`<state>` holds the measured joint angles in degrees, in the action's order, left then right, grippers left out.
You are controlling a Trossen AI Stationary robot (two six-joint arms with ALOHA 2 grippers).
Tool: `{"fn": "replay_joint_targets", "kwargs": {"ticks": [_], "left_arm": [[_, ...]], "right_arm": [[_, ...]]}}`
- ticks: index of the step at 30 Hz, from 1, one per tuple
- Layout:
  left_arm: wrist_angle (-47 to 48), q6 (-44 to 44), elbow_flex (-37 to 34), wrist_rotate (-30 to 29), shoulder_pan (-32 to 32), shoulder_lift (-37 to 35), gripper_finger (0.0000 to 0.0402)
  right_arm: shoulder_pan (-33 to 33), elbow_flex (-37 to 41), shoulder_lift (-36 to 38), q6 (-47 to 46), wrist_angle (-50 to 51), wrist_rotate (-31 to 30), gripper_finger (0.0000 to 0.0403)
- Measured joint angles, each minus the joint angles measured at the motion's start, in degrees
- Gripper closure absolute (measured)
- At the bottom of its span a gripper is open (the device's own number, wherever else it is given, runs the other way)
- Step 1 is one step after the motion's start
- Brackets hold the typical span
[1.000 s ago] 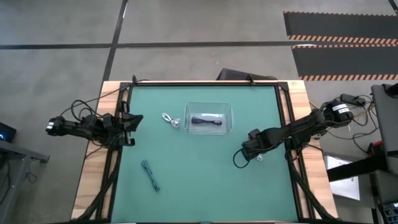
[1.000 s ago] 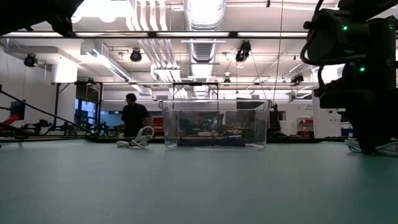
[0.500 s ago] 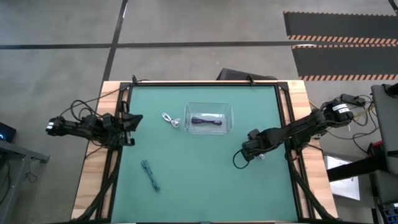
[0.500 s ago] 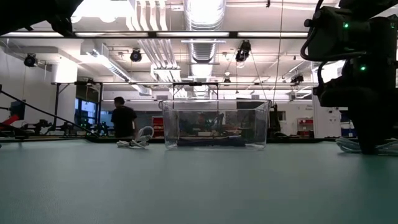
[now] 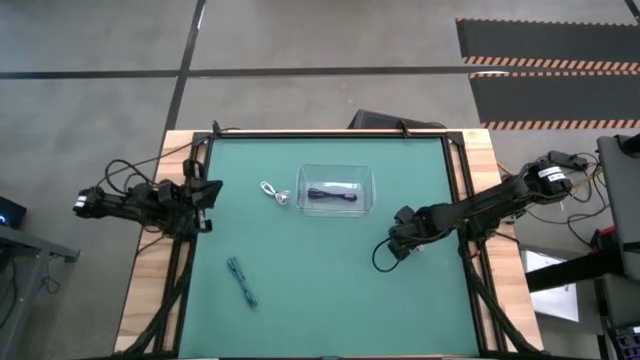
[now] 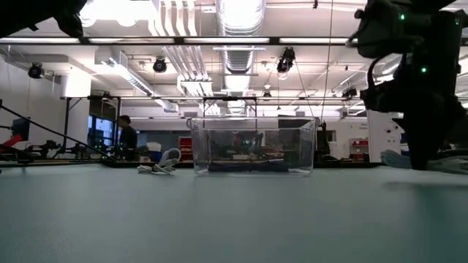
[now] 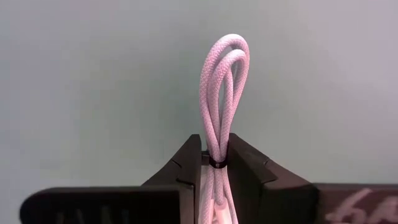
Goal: Pick and place USB-C Cables
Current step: Put the right white charger cable into the transparent container
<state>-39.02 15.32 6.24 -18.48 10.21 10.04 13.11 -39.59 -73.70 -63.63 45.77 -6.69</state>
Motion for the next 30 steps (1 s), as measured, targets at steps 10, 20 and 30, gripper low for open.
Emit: {"fn": "replay_joint_targets", "kwargs": {"ticks": [10,20,30], "left_arm": [[-7.46,-0.01,1.79,0.18,-0.01,6.95,0.0402],[-12.05,-0.03,6.17,0.22,-0.01,18.83,0.0402],[-13.33,-0.19,12.24,0.22,-0.01,30.45,0.0402]], "right_arm": [[3.82,-2.95,3.33,7.74,-2.07,3.27,0.0359],[5.76,-2.63,5.24,18.26,-17.75,0.67,0.0359],[5.74,-2.52,5.34,37.86,-36.28,-5.17,0.0359]]}}
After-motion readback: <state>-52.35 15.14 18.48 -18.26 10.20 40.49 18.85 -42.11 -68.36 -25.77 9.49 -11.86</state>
